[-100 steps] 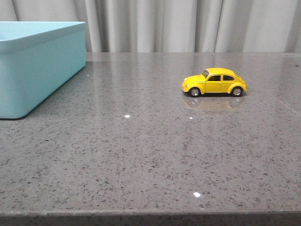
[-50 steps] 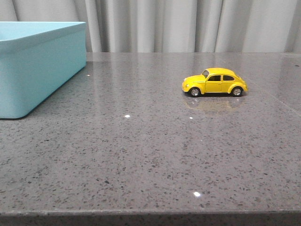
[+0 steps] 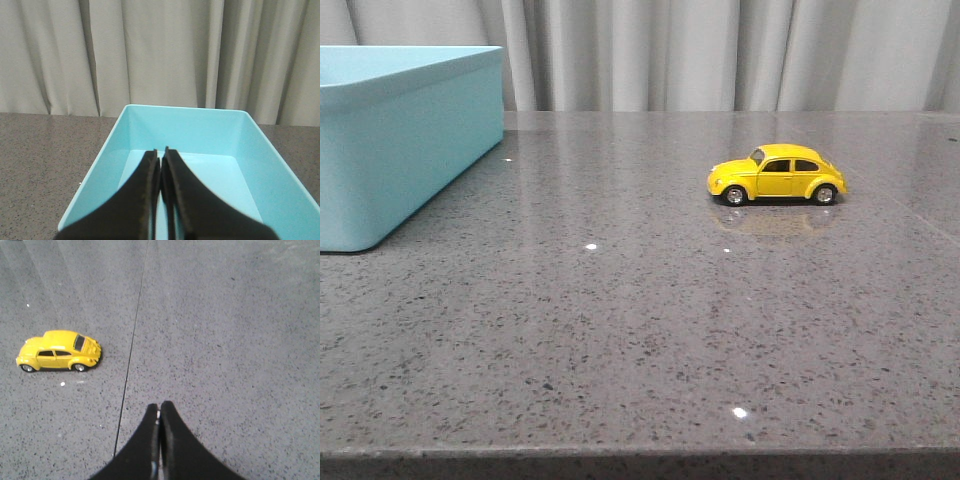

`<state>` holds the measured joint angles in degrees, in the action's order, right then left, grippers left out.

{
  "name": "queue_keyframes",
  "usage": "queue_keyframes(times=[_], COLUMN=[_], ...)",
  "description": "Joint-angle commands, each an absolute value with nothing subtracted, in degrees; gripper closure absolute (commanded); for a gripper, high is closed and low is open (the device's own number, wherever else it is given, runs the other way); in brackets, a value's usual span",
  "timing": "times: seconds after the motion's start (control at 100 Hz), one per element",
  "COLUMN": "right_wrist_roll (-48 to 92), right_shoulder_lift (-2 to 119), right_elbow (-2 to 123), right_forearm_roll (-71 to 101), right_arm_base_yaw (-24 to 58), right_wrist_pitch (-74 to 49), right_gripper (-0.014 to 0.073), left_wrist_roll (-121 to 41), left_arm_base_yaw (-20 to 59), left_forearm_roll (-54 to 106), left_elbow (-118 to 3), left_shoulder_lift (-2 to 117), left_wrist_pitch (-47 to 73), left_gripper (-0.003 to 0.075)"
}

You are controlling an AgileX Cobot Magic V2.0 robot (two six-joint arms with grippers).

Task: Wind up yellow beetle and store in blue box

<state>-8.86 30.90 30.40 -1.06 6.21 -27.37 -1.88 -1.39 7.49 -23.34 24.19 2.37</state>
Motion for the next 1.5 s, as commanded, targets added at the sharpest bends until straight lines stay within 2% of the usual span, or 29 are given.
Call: queue_keyframes(times=[0.0, 0.38, 0.47, 0.68, 1.01, 1.49], right_wrist_roll=[-8.3, -8.3, -8.3, -8.8, -11.6, -20.7], right_shoulder_lift=[32.1, 45.0, 49.4, 59.7, 74.6, 92.7], right_elbow=[33.0, 44.6, 48.4, 57.9, 71.7, 87.5], right_forearm_roll=[-1.2, -1.0, -1.0, 0.0, 2.7, 2.8], right_arm_base_yaw=[5.9, 11.6, 13.6, 17.6, 21.2, 24.0], right_wrist_pitch=[-22.5, -30.8, -32.9, -37.7, -46.8, -55.8], right_gripper=[0.065, 0.0648, 0.062, 0.0385, 0.0069, 0.0064], left_wrist_roll=[-1.2, -1.2, -1.2, -1.2, -1.2, -1.2], left_arm_base_yaw=[-1.5, -1.5, -1.5, -1.5, -1.5, -1.5], left_forearm_roll=[8.1, 8.1, 8.1, 8.1, 8.1, 8.1], left_elbow=[-25.2, -25.2, -25.2, -25.2, -25.2, -25.2], left_shoulder_lift=[25.0, 25.0, 25.0, 25.0, 25.0, 25.0], left_wrist_pitch=[-1.4, -1.6, -1.6, -2.2, -2.7, -2.7], left_gripper=[0.0739, 0.0739, 0.0739, 0.0739, 0.0739, 0.0739])
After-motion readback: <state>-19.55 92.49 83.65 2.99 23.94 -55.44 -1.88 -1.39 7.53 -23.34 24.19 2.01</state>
